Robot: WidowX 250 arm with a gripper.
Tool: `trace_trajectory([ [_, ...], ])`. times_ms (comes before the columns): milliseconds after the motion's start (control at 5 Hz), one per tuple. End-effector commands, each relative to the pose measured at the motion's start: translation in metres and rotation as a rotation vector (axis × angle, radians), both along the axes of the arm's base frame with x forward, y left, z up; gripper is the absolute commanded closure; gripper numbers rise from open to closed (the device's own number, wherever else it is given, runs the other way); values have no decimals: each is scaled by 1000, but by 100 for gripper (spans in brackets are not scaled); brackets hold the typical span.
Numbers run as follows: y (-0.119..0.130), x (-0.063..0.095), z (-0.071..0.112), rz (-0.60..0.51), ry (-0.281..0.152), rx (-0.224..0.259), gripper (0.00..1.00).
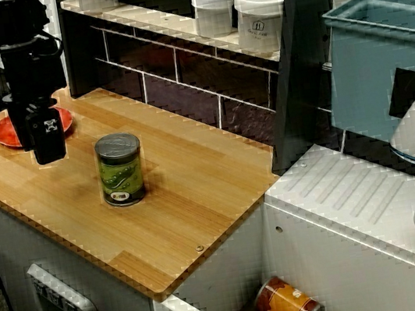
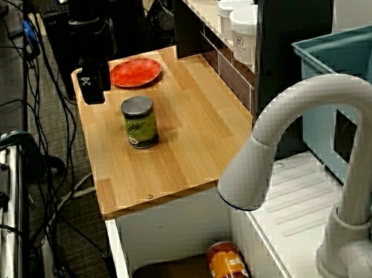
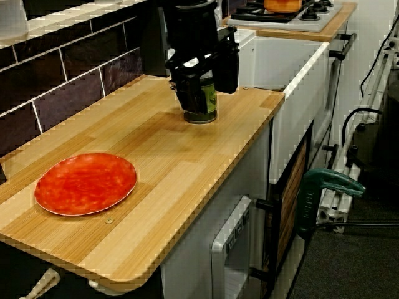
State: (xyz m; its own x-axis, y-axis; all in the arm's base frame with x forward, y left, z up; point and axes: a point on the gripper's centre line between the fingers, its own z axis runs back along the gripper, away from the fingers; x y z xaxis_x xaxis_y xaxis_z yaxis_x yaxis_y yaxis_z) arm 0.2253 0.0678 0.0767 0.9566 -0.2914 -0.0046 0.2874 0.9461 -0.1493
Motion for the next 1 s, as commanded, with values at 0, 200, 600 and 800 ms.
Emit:
trace_trajectory([
  [0, -9, -8, 6, 4, -106, 41, 0],
  [200, -4, -8, 4, 18, -146, 24, 0],
  [600, -17, -8, 3, 5, -145, 22, 0],
  [800, -30, -17, 0, -31, -167, 39, 0],
])
